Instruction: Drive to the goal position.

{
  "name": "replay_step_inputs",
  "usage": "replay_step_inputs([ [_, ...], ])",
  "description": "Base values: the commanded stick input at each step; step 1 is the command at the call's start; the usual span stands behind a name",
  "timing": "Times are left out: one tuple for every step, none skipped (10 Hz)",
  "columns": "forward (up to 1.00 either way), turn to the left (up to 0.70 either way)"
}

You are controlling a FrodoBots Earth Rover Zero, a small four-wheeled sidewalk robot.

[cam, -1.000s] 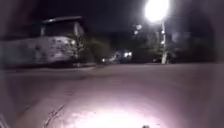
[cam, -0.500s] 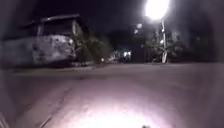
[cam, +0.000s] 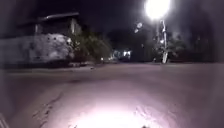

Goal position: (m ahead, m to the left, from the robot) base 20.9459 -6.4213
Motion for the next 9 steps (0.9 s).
replay_step_inputs([
  [0.70, 0.01],
  [0.70, 0.01],
  [0.70, 0.01],
  [0.70, 0.01],
  [0.70, 0.01],
  [0.70, 0.01],
  [0.70, 0.01],
  [0.70, 0.01],
  [0.70, 0.01],
])
